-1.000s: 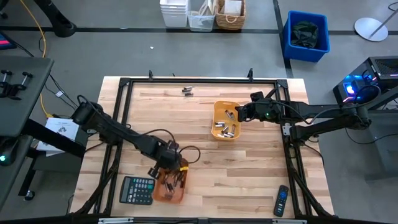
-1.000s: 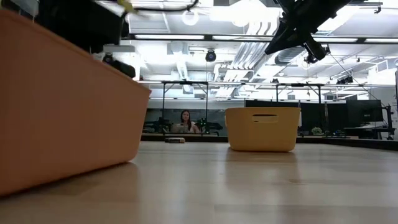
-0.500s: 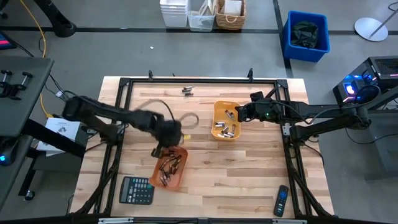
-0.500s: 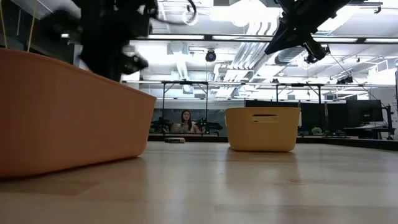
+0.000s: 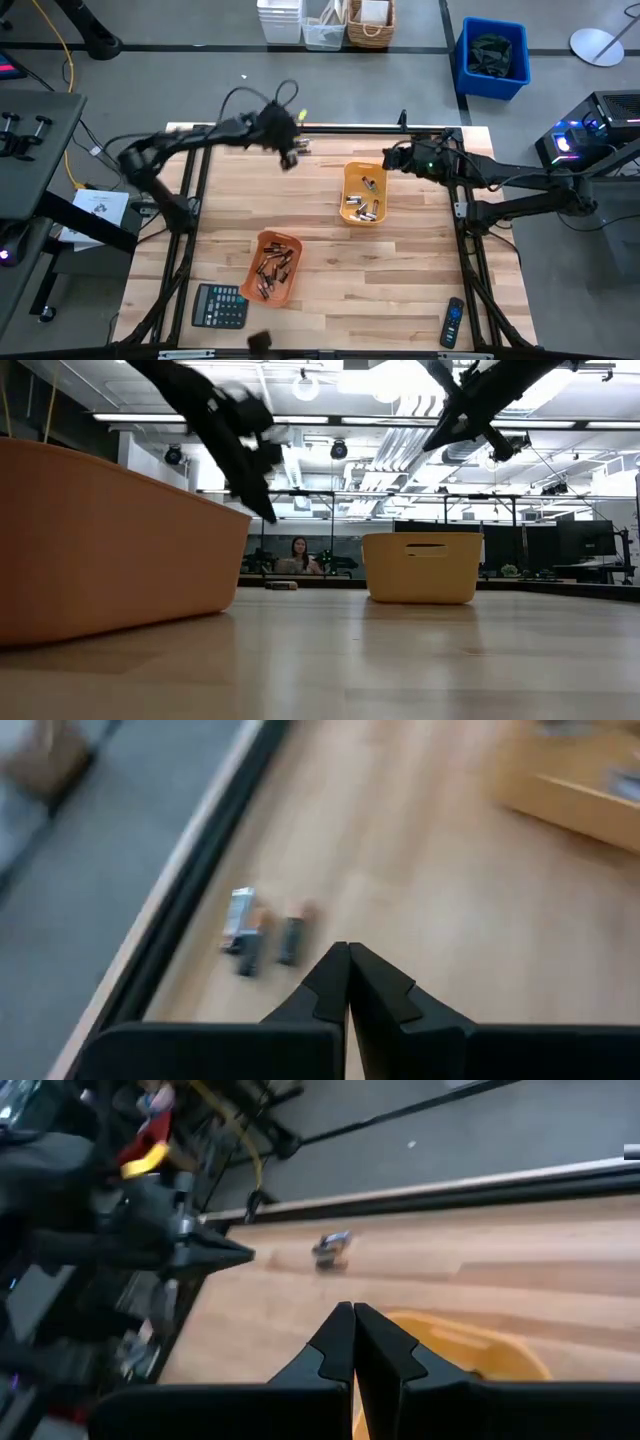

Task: Sort batteries
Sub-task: Put the black battery into the orange bin

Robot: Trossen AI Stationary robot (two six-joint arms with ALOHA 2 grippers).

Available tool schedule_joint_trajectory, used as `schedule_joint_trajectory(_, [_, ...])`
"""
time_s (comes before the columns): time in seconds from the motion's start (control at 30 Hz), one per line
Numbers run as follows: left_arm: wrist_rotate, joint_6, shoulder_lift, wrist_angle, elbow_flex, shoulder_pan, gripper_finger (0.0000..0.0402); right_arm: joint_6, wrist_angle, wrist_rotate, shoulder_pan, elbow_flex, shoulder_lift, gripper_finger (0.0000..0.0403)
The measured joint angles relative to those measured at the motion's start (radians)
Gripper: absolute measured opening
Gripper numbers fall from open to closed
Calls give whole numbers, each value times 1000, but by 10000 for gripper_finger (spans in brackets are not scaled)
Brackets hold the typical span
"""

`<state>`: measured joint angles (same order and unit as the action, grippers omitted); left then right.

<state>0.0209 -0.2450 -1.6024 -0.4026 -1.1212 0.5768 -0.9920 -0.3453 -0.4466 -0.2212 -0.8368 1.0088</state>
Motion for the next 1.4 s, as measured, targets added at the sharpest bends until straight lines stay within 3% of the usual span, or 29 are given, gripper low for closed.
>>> schedule_joint_trajectory(0.13, [90,31,-216,-71,-173,68,17,-30,0,-17,-62,0,0,0])
schedule_joint_trajectory(0.3, [101,30,-399,-163,-374,62,75,-62,0,-19,-110,0,0,0])
schedule_joint_trajectory(0.47, [-2,28,-509,-205,-481,57,150,-57,0,8,-128,0,0,0])
schedule_joint_trajectory(0.57, [-2,35,-561,-290,-540,62,183,-55,-1,14,-128,0,0,0])
schedule_joint_trajectory(0.77, [0,35,-628,-351,-576,65,206,-55,-1,15,-128,0,0,0])
schedule_joint_trajectory(1.1, [15,53,-652,-376,-579,78,196,-55,-4,21,-125,0,0,0])
schedule_joint_trajectory(1.2, [12,33,-652,-412,-580,70,140,-54,-7,21,-125,0,0,0])
schedule_joint_trajectory(1.3, [40,34,-651,-441,-581,67,41,-43,-9,25,-125,0,0,0])
schedule_joint_trajectory(1.4, [91,60,-654,-493,-602,67,27,-37,-10,37,-125,0,0,0])
